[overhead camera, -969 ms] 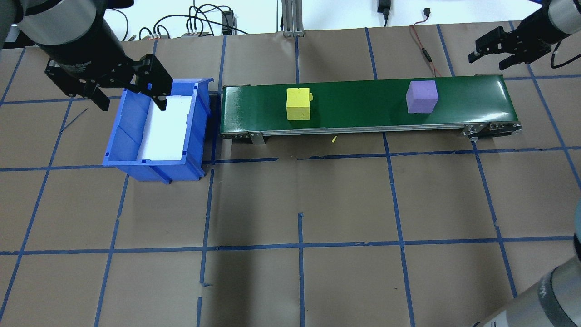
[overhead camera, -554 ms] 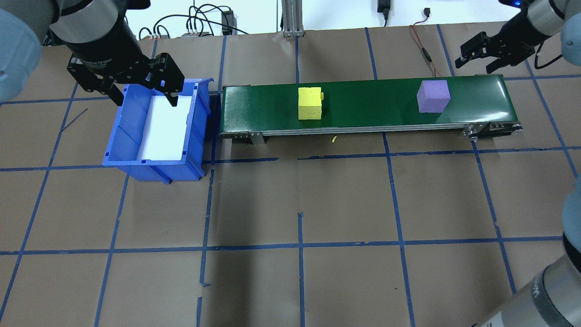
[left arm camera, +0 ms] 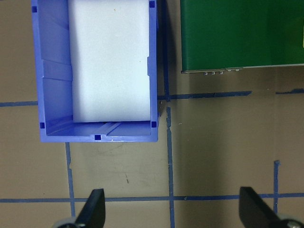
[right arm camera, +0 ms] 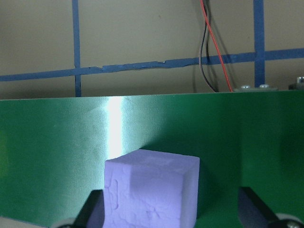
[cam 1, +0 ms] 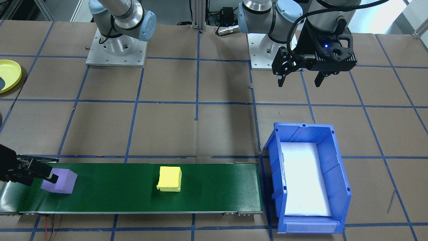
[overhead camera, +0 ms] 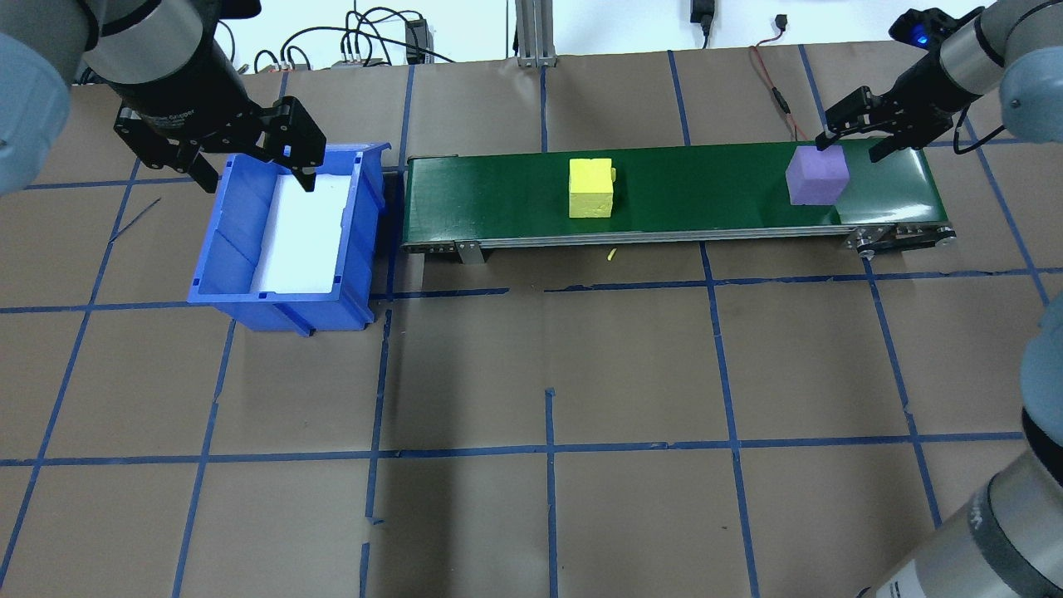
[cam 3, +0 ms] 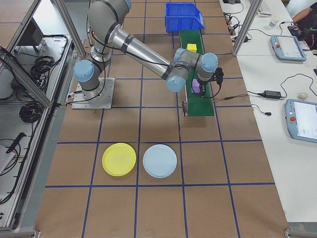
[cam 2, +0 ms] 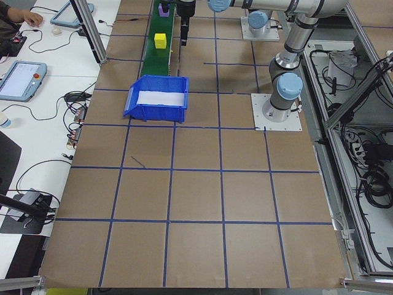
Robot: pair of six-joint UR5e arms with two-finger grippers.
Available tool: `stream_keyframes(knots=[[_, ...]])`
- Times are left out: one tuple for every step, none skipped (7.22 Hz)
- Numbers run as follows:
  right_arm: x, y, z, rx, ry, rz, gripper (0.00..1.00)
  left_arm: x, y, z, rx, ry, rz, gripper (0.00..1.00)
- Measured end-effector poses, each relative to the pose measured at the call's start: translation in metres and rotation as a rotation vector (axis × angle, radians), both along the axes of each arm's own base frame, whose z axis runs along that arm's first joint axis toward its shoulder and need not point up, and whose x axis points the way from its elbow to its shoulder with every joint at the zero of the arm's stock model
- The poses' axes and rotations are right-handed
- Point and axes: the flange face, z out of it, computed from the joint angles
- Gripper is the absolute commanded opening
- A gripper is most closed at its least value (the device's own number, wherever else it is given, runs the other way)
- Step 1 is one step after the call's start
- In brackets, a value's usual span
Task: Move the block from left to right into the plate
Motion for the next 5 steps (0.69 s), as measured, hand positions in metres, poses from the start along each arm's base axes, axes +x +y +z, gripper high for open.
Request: stream_keyframes(knots=[[0.000, -0.001, -0.007, 0.011, -0.006, -0.002, 1.00, 0.001, 0.000, -0.002, -0.003, -0.001, -0.001, 1.00], [0.000, -0.001, -0.011, 0.016, -0.014, -0.004, 1.00, 0.001, 0.000, -0.002, -0.006, -0.002, 0.000, 1.00], [0.001, -0.002, -0.014, 0.017, -0.023, -0.005, 0.97, 0.002, -0.001, -0.002, -0.014, -0.002, 0.003, 1.00], [0.001, -0.003, -0.017, 0.018, -0.029, -0.004, 0.91, 0.003, -0.002, -0.001, -0.023, -0.002, 0.005, 1.00], [0.000, -0.003, -0.020, 0.015, -0.027, 0.000, 0.84, 0.003, -0.002, -0.001, -0.026, -0.004, 0.005, 1.00]])
